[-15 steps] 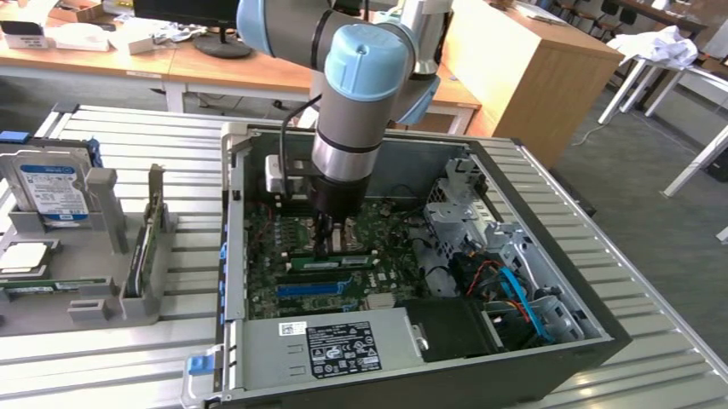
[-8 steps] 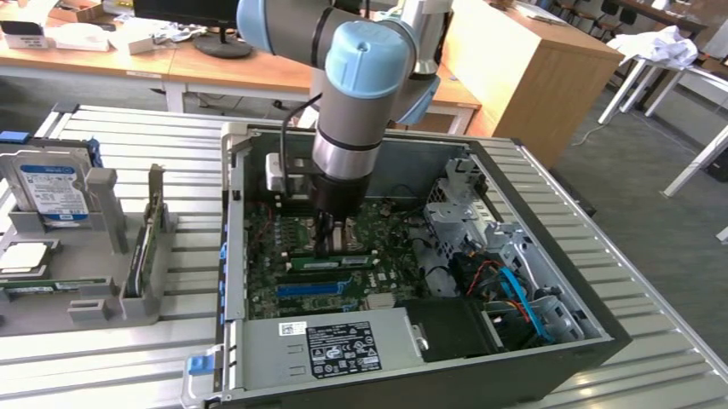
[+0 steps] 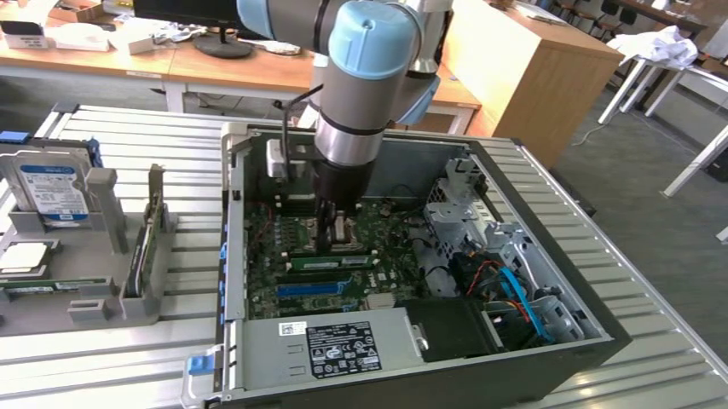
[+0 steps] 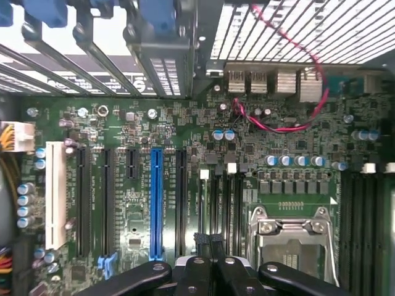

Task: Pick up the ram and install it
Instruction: 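Press down the ram until it locks into place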

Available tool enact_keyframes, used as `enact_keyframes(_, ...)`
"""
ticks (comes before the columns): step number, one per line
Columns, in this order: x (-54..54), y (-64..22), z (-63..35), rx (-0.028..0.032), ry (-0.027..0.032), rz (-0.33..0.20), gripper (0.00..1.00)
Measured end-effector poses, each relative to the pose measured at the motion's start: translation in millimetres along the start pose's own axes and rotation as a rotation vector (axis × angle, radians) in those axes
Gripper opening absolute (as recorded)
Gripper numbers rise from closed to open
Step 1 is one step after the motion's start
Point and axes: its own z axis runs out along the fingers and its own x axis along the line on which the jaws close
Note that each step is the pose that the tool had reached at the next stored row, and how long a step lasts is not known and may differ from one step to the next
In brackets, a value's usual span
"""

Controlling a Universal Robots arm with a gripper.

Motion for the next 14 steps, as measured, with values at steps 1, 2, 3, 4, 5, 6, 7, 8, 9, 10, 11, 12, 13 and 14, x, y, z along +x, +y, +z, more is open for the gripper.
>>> enact_keyframes(1, -0.1, 0.0, -3.3, -0.0001, 0.0002, 0.000, 0.11)
enact_keyframes(2, -0.2, 0.0, -6.5, -0.0001, 0.0001, 0.000, 0.11)
enact_keyframes(3, -0.3, 0.0, -9.8, 0.0000, 0.0000, 0.000, 0.11)
enact_keyframes(4, -0.4, 0.0, -13.2, 0.0000, 0.0000, 0.000, 0.11)
enact_keyframes(5, -0.5, 0.0, -17.0, -0.0001, 0.0000, 0.000, 0.11)
enact_keyframes(6, -0.6, 0.0, -20.5, 0.0000, 0.0000, 0.000, 0.11)
enact_keyframes(7, -0.7, 0.0, -24.2, -0.0001, 0.0001, 0.000, 0.11)
enact_keyframes(8, -0.8, 0.0, -27.8, 0.0000, 0.0001, 0.000, 0.11)
enact_keyframes(9, -1.0, 0.0, -31.5, 0.0000, 0.0000, 0.000, 0.11)
enact_keyframes(10, -1.1, 0.0, -34.9, 0.0000, 0.0000, 0.000, 0.11)
enact_keyframes(11, -1.2, 0.0, -38.6, 0.0000, 0.0000, 0.000, 0.11)
enact_keyframes(12, -1.3, 0.0, -41.7, -0.0001, 0.0001, 0.000, 0.11)
enact_keyframes(13, -1.3, 0.0, -44.7, -0.0001, 0.0002, 0.000, 0.11)
enact_keyframes(14, -1.4, 0.0, -47.5, -0.0001, 0.0001, 0.000, 0.11)
